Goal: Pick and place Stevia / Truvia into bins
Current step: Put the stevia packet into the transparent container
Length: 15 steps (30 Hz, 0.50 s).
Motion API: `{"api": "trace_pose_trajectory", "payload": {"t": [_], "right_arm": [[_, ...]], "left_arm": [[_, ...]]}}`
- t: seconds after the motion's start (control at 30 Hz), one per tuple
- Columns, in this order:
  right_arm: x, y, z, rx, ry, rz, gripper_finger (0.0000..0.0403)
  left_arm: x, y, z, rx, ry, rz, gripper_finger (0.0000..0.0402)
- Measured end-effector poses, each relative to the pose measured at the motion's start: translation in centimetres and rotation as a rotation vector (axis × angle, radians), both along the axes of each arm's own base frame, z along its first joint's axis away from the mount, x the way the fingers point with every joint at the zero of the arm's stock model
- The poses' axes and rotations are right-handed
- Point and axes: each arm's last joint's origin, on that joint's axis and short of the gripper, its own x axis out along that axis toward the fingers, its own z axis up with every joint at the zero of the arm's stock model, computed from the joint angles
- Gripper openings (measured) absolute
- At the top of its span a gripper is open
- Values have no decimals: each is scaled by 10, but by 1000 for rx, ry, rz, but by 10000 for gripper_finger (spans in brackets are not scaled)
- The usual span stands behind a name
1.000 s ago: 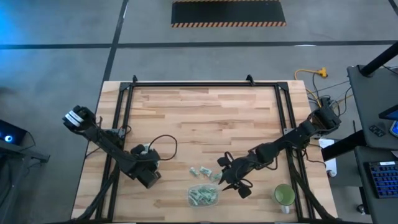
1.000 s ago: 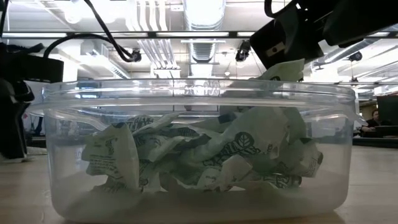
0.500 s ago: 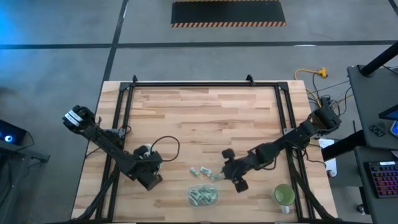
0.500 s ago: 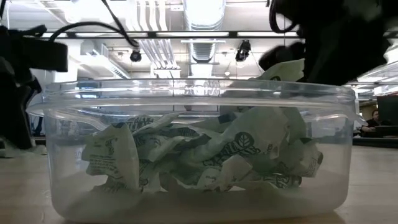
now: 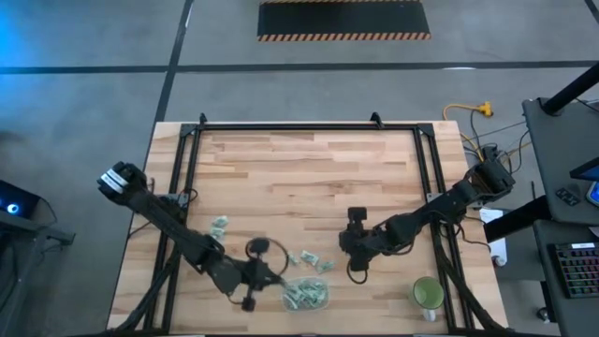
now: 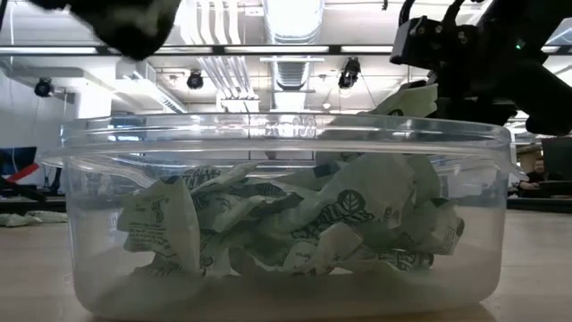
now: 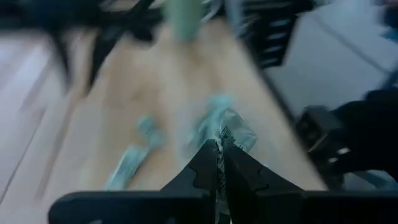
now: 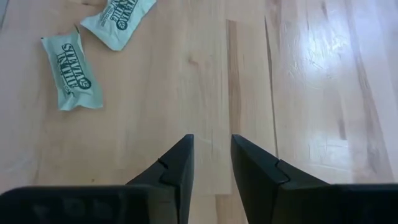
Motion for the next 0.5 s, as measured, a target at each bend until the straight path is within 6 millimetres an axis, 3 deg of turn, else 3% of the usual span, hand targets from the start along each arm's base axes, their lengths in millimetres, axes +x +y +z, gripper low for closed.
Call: {"api": "trace_pose_trajectory", "payload": {"t": [0.23,0.5], "right_arm": [[0,1,0,9,-3,4,98],[0,1,0,11,-2,6,98]], "left_arm": [[18,-5,-19,62,-13,-87,0],[34,-6,-31,4,43,-151,0]]}}
